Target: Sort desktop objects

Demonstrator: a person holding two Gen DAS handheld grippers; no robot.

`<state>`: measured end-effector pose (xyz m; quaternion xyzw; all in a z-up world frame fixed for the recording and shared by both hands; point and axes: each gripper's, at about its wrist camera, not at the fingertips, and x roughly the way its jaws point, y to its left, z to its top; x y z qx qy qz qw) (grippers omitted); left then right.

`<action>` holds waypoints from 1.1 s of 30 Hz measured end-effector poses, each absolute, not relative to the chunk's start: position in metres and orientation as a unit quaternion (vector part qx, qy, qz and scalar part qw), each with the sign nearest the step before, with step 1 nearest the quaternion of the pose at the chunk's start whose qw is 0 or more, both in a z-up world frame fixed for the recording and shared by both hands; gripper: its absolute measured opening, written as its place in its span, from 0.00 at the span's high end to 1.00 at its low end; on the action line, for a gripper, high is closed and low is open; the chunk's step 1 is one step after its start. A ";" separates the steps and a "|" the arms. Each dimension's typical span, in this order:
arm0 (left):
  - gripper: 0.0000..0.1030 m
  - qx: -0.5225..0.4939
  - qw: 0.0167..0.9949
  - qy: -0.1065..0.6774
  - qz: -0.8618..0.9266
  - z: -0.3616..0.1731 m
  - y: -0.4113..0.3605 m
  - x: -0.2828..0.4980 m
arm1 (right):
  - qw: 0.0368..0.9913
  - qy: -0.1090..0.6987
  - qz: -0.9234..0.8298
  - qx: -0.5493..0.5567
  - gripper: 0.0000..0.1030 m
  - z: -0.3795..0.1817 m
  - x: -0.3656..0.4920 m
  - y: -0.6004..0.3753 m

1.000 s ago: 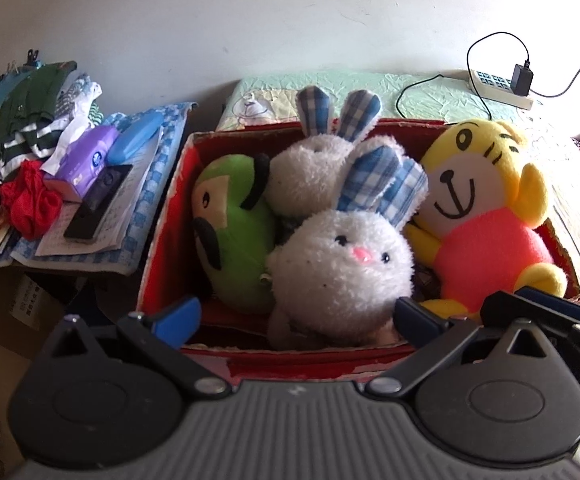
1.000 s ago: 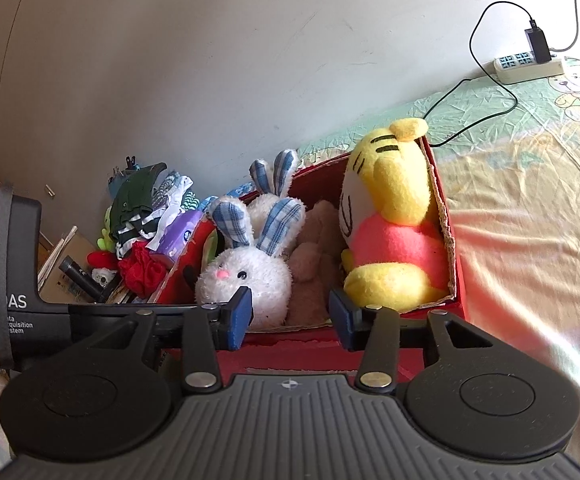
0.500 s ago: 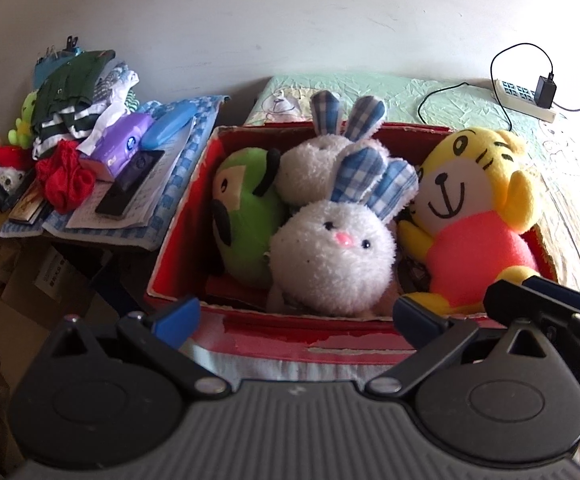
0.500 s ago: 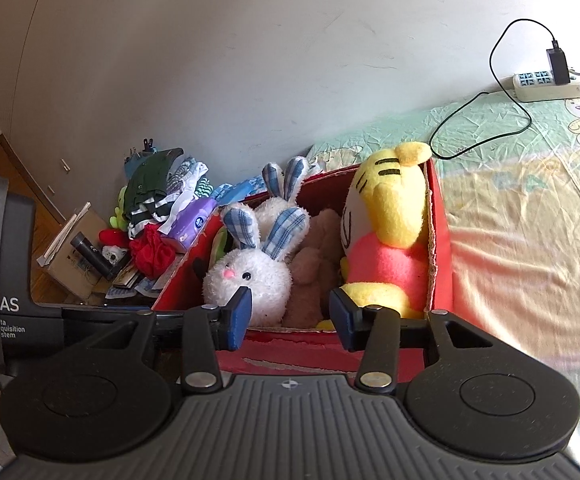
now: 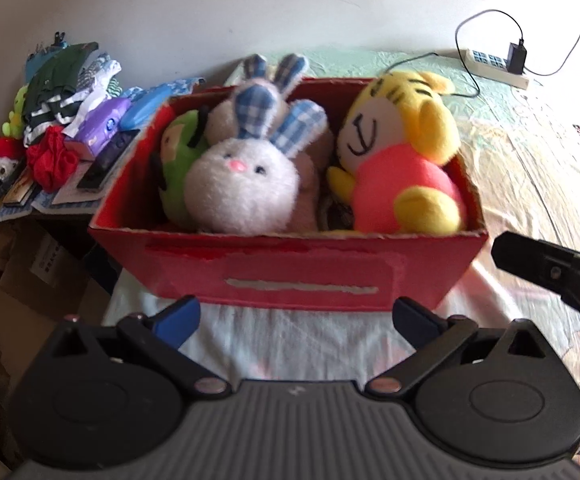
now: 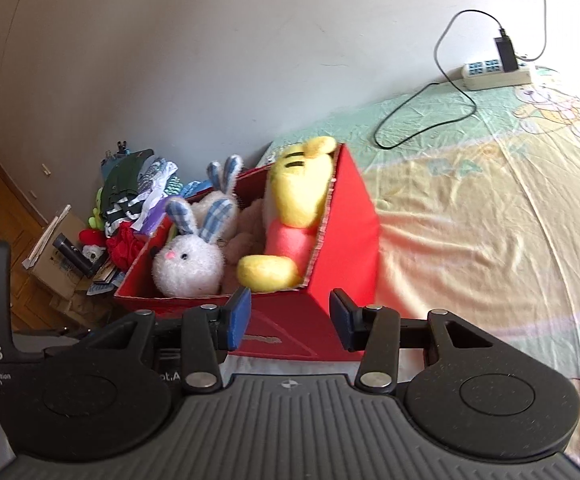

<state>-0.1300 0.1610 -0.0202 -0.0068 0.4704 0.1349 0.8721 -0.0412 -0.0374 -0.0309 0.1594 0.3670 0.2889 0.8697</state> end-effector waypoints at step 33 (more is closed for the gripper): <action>0.01 0.054 0.848 0.524 0.057 -0.045 0.037 -0.086 | 0.897 0.406 0.069 0.163 0.52 -0.060 -0.029 -0.141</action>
